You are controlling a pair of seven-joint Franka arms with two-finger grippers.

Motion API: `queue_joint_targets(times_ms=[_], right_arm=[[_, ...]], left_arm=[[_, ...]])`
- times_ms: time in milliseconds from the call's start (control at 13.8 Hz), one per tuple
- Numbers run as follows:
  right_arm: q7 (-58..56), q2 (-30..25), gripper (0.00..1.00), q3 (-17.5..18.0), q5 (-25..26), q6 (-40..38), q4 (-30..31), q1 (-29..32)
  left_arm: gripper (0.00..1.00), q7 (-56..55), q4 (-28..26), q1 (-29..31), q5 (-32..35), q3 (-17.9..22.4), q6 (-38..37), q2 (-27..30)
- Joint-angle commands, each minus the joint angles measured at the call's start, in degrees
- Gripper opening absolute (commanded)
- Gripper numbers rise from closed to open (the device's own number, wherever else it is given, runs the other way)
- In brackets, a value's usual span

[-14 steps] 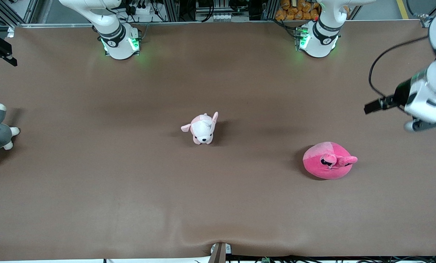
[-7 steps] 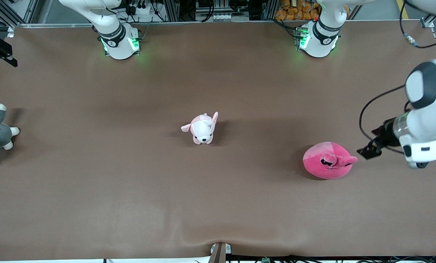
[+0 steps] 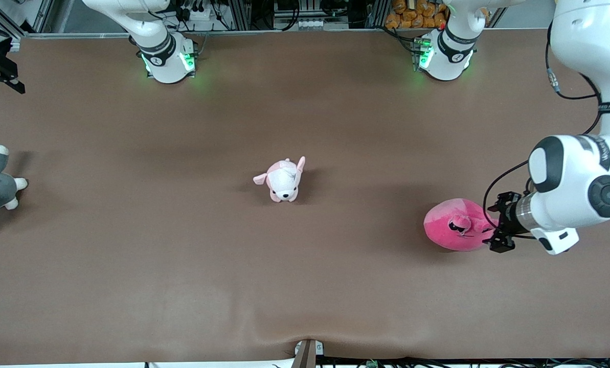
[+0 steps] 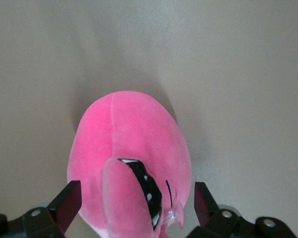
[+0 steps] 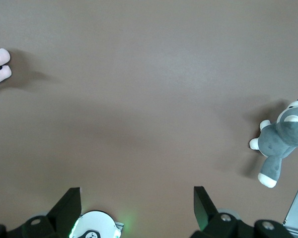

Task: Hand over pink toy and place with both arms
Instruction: 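Close the left gripper on the pink plush toy's ear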

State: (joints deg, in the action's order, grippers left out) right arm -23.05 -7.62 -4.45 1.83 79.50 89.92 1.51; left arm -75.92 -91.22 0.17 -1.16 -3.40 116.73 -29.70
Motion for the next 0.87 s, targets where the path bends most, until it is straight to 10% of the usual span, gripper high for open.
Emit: queue_joint_targets(times_ms=[0,73,800], right_arm=[[0.6,0.0,1.0,-0.3,-0.6,-0.2,-0.2,-0.5],[0.6,0.0,1.0,-0.3,-0.6,-0.2,-0.2,-0.5],[-0.2,11.1,1.0,-0.4,-0.2,5.4,-6.6,0.7]], left_arm=[[0.46,-1.2,0.8,0.7,-2.3,-0.1,1.5,-1.0],[0.02,-1.2,0.7,0.8,-3.3,-0.1,1.7,-1.0],[0.0,-1.2,1.8,1.0,-9.8,-0.6,1.7,4.9]])
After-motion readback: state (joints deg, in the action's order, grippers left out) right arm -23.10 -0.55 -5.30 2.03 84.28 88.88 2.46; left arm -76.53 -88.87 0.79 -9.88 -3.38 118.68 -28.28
